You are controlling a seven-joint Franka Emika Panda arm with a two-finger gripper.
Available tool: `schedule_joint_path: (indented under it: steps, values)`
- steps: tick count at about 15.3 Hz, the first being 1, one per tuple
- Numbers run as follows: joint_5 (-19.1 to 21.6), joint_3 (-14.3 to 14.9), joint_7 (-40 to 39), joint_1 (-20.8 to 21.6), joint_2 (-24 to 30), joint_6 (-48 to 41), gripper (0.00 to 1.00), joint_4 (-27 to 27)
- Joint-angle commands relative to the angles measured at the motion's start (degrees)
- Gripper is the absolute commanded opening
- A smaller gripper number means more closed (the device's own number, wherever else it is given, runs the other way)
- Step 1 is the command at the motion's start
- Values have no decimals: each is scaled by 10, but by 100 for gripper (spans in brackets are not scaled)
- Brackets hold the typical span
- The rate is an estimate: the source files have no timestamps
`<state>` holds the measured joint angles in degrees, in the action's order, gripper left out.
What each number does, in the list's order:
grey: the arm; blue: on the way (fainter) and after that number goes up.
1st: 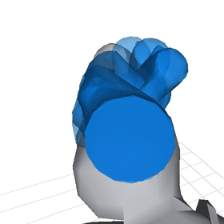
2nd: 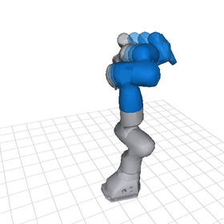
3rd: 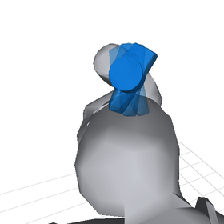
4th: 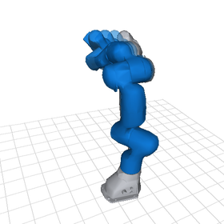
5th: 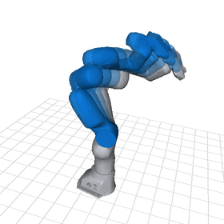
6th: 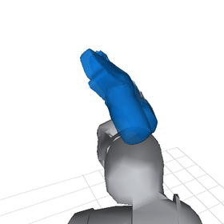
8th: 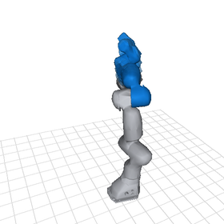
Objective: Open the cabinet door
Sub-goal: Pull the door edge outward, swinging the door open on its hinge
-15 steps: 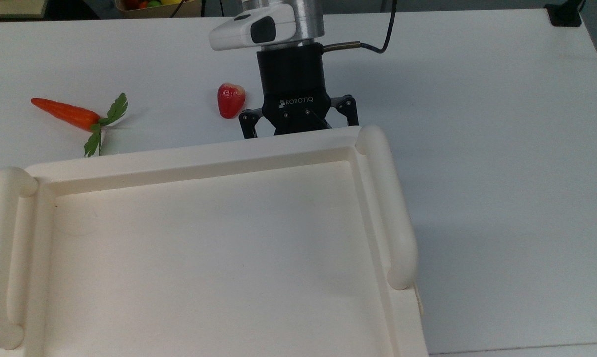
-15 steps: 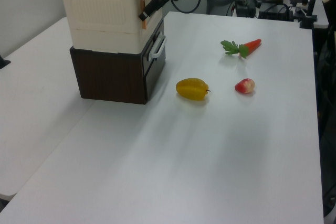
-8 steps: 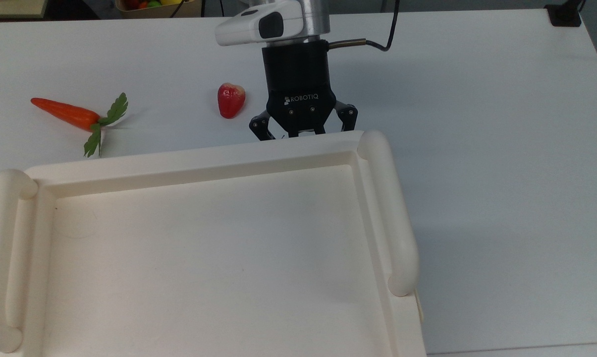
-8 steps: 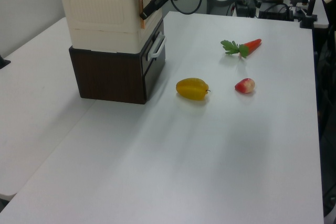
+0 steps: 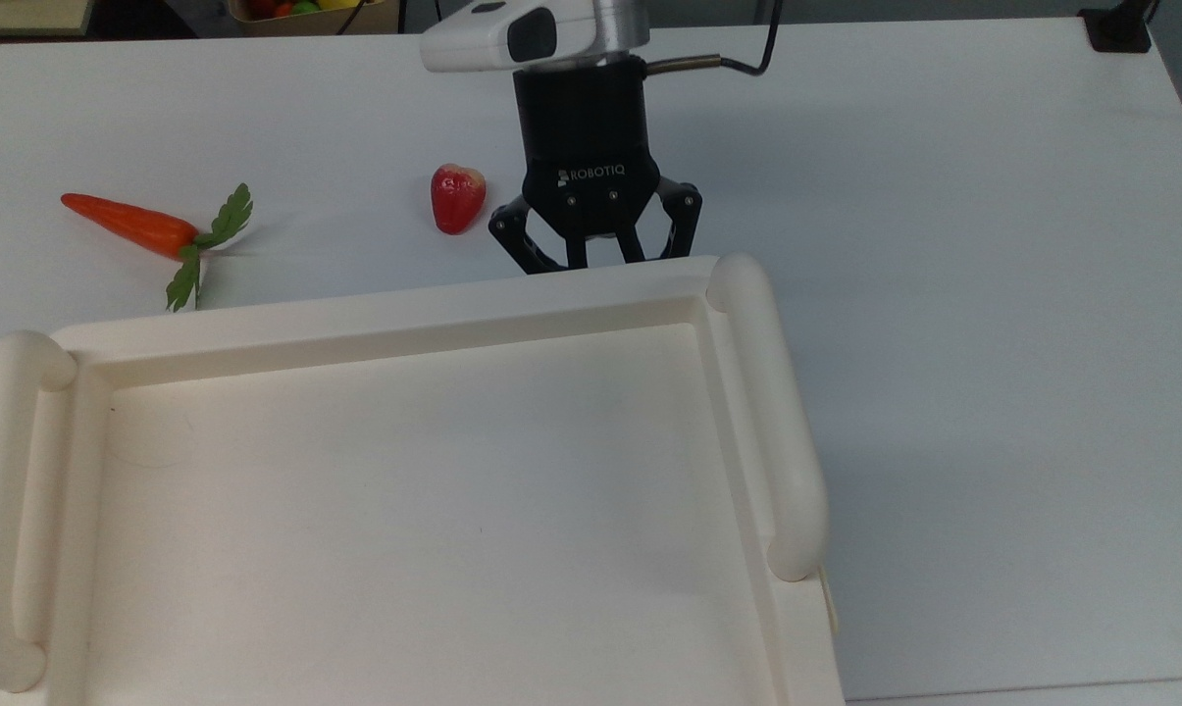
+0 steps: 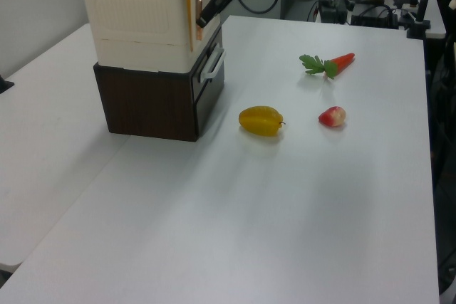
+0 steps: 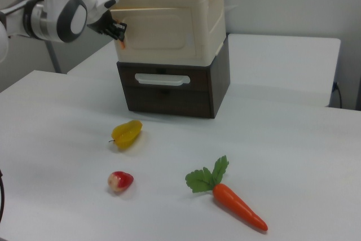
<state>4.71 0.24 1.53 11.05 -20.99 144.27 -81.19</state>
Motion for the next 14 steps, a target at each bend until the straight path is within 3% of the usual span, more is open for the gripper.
schedule_joint_path:
  steps: [1, 6, 7, 8, 9, 10, 12, 14]
  values:
    - [4, 4, -24, -14, 42, -103, 0, -27]
    - [19, 8, -47, -30, 71, -216, 0, -28]
    - [19, 12, -46, -33, 75, -249, 9, -27]
    - [19, 17, -42, -42, 89, -302, 29, -27]
    - [18, 21, -42, -50, 96, -340, 40, -27]
    - [17, 29, -44, -55, 103, -375, 44, -27]
    - [12, 55, -43, -57, 111, -420, 72, -27]
    - [7, 84, -48, -57, 117, -460, 91, -27]
